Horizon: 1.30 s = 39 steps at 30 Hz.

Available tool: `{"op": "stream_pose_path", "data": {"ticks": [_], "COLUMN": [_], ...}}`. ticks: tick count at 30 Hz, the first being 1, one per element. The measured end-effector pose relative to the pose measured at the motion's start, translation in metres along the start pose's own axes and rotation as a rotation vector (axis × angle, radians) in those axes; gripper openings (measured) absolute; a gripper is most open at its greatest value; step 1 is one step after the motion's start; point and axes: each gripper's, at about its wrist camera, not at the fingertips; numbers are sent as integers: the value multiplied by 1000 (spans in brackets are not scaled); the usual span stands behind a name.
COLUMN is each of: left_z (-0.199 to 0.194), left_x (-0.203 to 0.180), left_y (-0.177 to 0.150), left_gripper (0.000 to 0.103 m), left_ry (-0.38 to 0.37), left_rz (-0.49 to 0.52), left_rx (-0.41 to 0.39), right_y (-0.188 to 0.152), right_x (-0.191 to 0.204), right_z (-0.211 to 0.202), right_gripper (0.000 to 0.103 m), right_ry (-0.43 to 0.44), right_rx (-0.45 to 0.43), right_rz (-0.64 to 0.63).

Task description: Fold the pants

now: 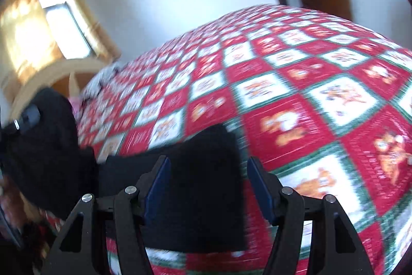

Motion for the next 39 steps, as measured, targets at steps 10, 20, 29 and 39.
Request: {"op": "stream_pose_path", "data": {"ticks": [10, 20, 29, 39], "left_z": [104, 61, 11, 21], "left_x": [-44, -37, 37, 57], "left_y": [-33, -51, -88, -106], "left_gripper": [49, 75, 81, 89], "left_ry": [-37, 72, 294, 323], "left_rz": [102, 208, 121, 70], "left_rx": [194, 94, 58, 72], "right_y": [10, 10, 13, -32], "right_x": [-48, -60, 27, 22], "right_z": [5, -7, -34, -9], "right_gripper": [64, 63, 63, 8], "right_ry": [-23, -36, 128, 94], "right_rx": [-65, -130, 20, 192], "right_rz": [196, 217, -137, -176]}}
Point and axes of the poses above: each gripper's, at about its wrist camera, not at the fingertips, and z roughly the way its jaws point, x to its left, y to its top, and after that the axes turned 9 degrees about -y, right-handed
